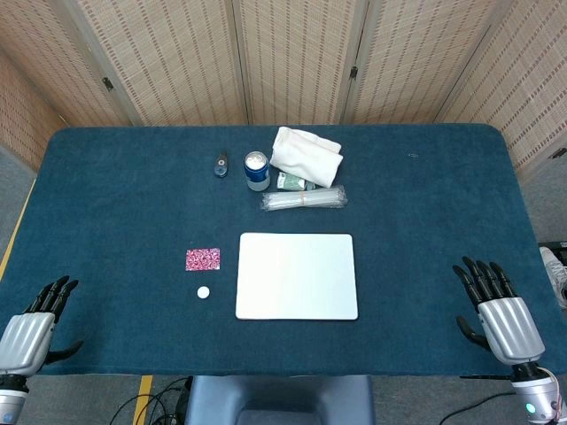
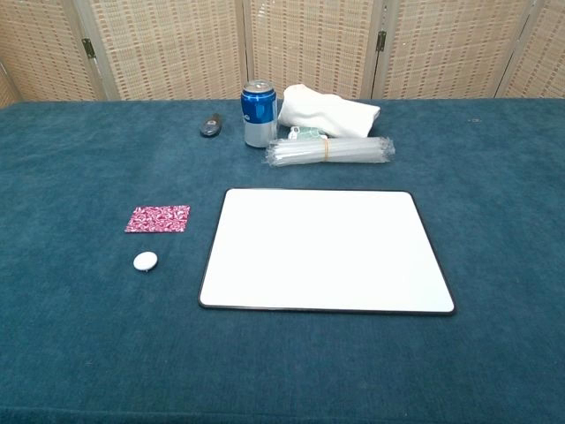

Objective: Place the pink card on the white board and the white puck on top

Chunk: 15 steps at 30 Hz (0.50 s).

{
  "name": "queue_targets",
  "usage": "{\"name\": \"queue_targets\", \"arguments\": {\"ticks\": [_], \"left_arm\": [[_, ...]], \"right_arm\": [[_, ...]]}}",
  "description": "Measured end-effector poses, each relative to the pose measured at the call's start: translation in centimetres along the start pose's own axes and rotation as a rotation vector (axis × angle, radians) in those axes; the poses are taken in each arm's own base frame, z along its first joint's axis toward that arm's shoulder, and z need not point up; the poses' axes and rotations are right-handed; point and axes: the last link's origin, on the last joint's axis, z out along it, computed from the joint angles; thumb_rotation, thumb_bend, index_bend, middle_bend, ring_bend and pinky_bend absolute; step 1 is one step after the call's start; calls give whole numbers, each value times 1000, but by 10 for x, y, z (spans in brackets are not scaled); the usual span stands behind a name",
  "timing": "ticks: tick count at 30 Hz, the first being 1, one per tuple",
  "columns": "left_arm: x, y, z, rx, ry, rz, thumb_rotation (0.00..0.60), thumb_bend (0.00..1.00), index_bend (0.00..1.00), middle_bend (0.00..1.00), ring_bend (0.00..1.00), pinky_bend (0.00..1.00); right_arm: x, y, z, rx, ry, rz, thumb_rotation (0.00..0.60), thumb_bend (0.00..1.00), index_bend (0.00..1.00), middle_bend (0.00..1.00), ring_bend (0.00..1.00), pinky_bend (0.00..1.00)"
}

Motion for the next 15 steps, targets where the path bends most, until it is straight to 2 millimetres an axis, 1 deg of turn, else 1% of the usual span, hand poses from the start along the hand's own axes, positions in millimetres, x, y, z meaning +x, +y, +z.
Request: {"name": "queue_targets", "arguments": {"ticks": [7, 12, 15], "left_arm": [[-2, 3, -2, -12, -8, 11, 600, 253, 0, 70, 96, 334], [-4, 12, -9, -56, -11, 18, 600, 253, 0, 70, 96, 333], [-5, 15, -7, -76, -11, 4, 600, 253, 0, 70, 96, 333]], "right_arm": [[-1, -1, 1, 11, -12, -1, 600, 247, 0, 0, 0, 0], [1, -3, -4, 37, -11, 14, 600, 246, 0, 0, 0, 0], [0, -4, -7, 47, -20, 12, 600, 247, 0, 0, 0, 0]]}}
